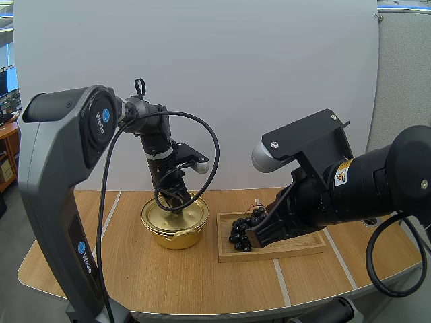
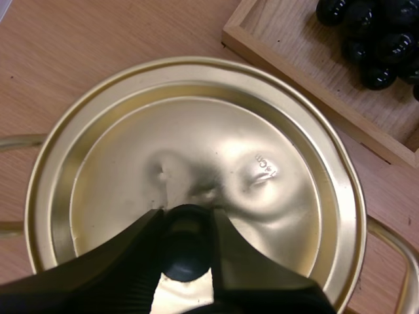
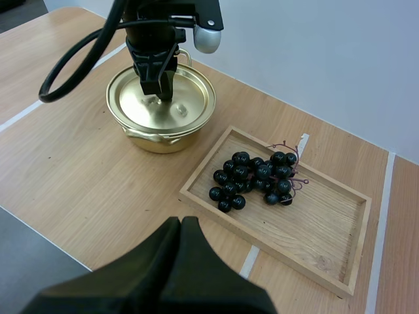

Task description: Open the pot, put the pineapple inside, and close it

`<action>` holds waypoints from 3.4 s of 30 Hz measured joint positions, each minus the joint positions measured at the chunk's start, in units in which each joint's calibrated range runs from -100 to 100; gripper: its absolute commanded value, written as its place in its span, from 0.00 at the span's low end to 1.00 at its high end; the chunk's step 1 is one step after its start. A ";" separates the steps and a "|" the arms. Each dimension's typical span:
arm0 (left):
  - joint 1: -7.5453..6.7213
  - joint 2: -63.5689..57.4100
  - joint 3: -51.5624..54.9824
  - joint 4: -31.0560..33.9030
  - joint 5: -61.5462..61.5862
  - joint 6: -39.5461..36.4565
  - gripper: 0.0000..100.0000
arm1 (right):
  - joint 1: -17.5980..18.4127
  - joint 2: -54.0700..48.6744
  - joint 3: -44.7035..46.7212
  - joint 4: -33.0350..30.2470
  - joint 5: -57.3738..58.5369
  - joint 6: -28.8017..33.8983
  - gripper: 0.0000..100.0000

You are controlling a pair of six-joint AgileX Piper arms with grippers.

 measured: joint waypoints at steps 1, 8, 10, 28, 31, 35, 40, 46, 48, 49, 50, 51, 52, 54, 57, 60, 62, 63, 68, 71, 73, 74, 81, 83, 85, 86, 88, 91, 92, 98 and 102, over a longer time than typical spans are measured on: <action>0.00 0.00 0.00 0.00 0.00 0.00 0.01 | 0.00 0.00 0.00 0.00 0.00 0.00 0.00; 0.00 0.00 0.00 0.00 0.00 0.12 0.71 | 0.00 0.00 0.00 0.00 0.00 0.00 0.00; 0.00 0.00 0.00 0.00 0.17 0.35 1.00 | 0.00 0.00 0.00 0.00 0.00 0.00 0.00; 0.00 -3.74 -2.99 0.38 8.49 0.17 1.00 | 0.00 0.00 0.00 0.00 0.00 0.00 0.00; 0.00 -7.40 -3.51 0.38 8.64 -0.41 1.00 | 0.00 0.00 0.00 0.00 0.00 0.00 0.00; 0.00 -13.50 -3.82 1.27 8.98 -2.49 1.00 | 0.00 0.00 0.00 0.00 0.00 0.00 0.00; 0.00 -20.40 -3.85 3.14 8.98 -5.68 1.00 | 0.00 0.00 0.00 0.10 0.00 0.00 0.00; 0.00 -29.31 -3.85 6.11 9.15 -9.02 1.00 | 0.00 0.00 0.00 0.10 0.00 0.00 0.00; 0.00 -31.99 -3.85 7.82 9.32 -9.47 1.00 | 0.00 0.00 0.00 0.10 0.00 0.00 0.00; 0.00 -33.20 -3.85 8.69 9.32 -9.87 1.00 | 0.00 0.00 0.00 0.10 0.00 0.00 0.00; 0.00 -34.45 -3.85 9.57 9.32 -10.48 1.00 | 0.00 0.00 0.00 0.10 0.00 0.00 0.00; 0.00 -35.67 -3.85 10.35 9.32 -11.09 1.00 | 0.00 0.00 0.00 0.10 0.00 0.00 0.00; 0.00 -36.67 -3.85 11.17 9.32 -11.64 1.00 | 0.00 0.00 0.00 0.10 0.00 0.00 0.00; 0.00 -39.30 -3.85 12.62 9.32 -13.53 1.00 | 0.00 0.00 0.00 0.10 0.00 0.00 0.00; 0.00 -42.55 -3.85 13.25 9.32 -15.57 1.00 | 0.00 0.00 0.00 0.10 0.00 0.00 0.00; 0.00 -46.14 -3.85 13.25 9.32 -17.25 1.00 | 0.00 0.00 0.00 0.10 0.00 0.00 0.00; 0.00 -48.50 -3.85 13.25 9.32 -17.76 1.00 | 0.00 0.00 0.00 0.10 0.00 0.00 0.00; 0.00 -49.65 -3.85 13.25 9.32 -17.94 1.00 | 0.00 0.00 0.00 0.10 0.00 0.00 0.00; 0.00 -55.74 -3.85 13.25 9.32 -18.26 1.00 | 0.00 0.00 0.00 0.10 0.00 0.00 0.00; 0.00 -59.92 -3.85 13.25 9.32 -18.26 0.93 | 0.00 0.00 0.00 0.10 0.00 0.00 0.00; 0.00 -63.04 -3.85 13.25 9.32 -18.26 0.58 | 0.00 0.00 0.00 0.10 0.00 0.00 0.00; 0.00 -64.60 -3.96 13.25 9.32 -18.26 0.41 | 0.00 0.00 0.00 0.10 0.00 0.00 0.00; 0.00 -74.05 -3.96 13.25 9.48 -18.34 0.00 | 0.00 0.00 0.00 0.10 0.00 0.00 0.00; 0.00 -76.63 -3.96 13.25 9.48 -18.80 0.00 | 0.00 0.00 0.00 0.10 0.00 0.00 0.00; 0.00 -78.93 -4.10 12.55 9.48 -19.77 0.00 | 0.00 0.00 0.00 0.10 0.00 0.00 0.00; 0.00 -80.26 -4.10 11.87 9.48 -20.32 0.00 | 0.00 0.00 0.00 0.10 0.00 0.00 0.00; 0.00 -82.95 -4.10 10.16 9.48 -21.65 0.00 | 0.00 0.00 0.00 0.10 0.00 0.00 0.00; 0.00 -86.35 -4.10 7.69 9.48 -23.76 0.00 | 0.00 0.00 0.00 0.10 0.00 0.00 0.00; 0.00 -87.52 -4.10 7.25 9.48 -24.38 0.00 | 0.00 0.00 0.00 0.22 0.00 0.00 0.00; 0.00 -90.77 -4.10 6.84 9.48 -26.33 0.00 | 0.00 0.00 0.00 1.76 0.00 0.92 0.00; 0.00 -94.67 -3.82 6.61 9.48 -27.56 0.00 | 0.00 0.00 0.00 3.31 0.00 3.28 0.00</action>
